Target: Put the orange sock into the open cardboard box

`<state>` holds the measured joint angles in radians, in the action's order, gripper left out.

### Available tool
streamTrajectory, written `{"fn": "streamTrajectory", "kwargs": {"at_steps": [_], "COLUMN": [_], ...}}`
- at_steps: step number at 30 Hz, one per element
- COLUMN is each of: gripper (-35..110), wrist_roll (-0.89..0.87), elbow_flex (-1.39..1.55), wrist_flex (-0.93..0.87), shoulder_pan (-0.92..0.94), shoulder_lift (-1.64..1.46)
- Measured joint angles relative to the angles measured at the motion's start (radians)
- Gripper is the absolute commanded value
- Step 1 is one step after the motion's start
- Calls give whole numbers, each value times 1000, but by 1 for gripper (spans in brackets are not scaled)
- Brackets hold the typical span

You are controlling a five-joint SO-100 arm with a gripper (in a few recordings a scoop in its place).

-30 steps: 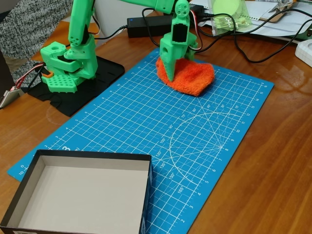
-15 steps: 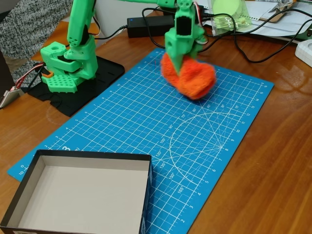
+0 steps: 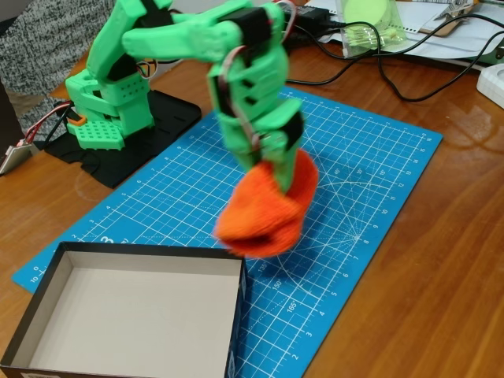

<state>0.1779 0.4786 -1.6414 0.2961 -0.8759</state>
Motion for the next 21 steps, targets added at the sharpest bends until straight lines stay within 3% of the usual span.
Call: {"fn": "streamTrajectory", "kwargs": {"at_steps": [8, 16, 21], "gripper": [0, 0, 0], "wrist_roll": [-318, -620, -692], "elbow_flex": [-235, -244, -184], "wrist_flex": [0, 0, 0], "shoulder_pan": [229, 354, 391], "shoulder_lift": [15, 32, 34]}}
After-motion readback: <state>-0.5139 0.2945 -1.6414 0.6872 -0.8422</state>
